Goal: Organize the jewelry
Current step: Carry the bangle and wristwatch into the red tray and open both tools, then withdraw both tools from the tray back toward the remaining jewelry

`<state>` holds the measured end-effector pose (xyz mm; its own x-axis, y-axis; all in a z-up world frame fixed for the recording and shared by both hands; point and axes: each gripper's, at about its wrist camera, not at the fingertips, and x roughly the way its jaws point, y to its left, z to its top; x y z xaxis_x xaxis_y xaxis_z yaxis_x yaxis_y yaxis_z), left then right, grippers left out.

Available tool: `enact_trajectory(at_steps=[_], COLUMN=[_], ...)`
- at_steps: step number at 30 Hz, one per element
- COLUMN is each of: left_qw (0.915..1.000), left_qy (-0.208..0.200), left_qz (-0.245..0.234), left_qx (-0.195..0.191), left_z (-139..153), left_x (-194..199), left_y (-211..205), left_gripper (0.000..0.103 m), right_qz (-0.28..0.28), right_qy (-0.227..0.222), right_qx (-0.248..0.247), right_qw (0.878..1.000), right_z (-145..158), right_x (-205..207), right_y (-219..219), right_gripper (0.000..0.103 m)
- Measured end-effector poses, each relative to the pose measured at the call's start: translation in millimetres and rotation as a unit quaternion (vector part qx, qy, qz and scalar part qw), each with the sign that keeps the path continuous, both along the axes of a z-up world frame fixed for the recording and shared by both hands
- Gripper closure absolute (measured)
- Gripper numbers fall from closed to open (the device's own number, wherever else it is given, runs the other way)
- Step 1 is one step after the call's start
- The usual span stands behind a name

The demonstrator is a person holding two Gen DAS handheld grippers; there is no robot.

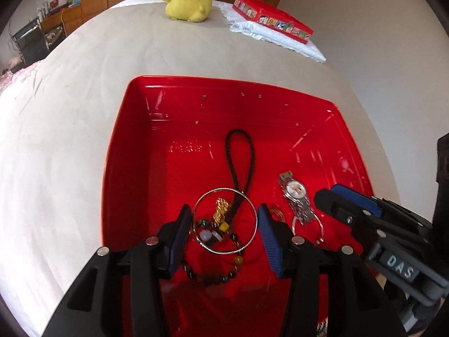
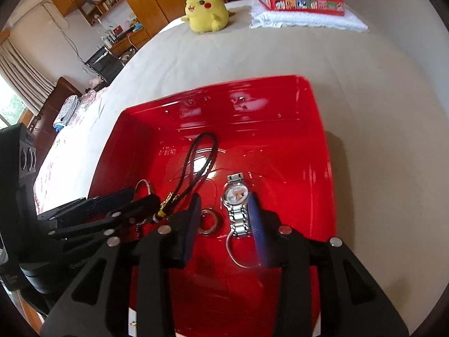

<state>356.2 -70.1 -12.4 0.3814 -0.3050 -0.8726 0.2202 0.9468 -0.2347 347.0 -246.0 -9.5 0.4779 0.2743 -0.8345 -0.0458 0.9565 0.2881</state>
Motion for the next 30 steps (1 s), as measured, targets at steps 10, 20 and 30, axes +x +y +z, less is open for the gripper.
enact_trajectory(at_steps=[10, 20, 30], left_qw=[0.9976, 0.9976, 0.999], left_qy=[-0.061, -0.06, 0.001], left_qz=[0.011, 0.001, -0.037], left_qx=[-0.03, 0.035, 0.025], left_z=[52.1, 44.5, -1.7], left_x=[-37.8, -111.8, -163.7], left_y=[20.7, 37.7, 36.3], left_gripper=[0.031, 0.028, 0.042], right_qz=[-0.006, 0.012, 0.044], right_qy=[-0.037, -0.026, -0.027], right_qx=[0.028, 0.034, 0.054], right_qw=[0.999, 0.999, 0.997], right_z=[36.1, 40.0, 33.3], right_x=[-32.1, -82.4, -142.1], right_y=[-12.9, -13.5, -3.1], right_gripper=[0.07, 0.07, 0.07])
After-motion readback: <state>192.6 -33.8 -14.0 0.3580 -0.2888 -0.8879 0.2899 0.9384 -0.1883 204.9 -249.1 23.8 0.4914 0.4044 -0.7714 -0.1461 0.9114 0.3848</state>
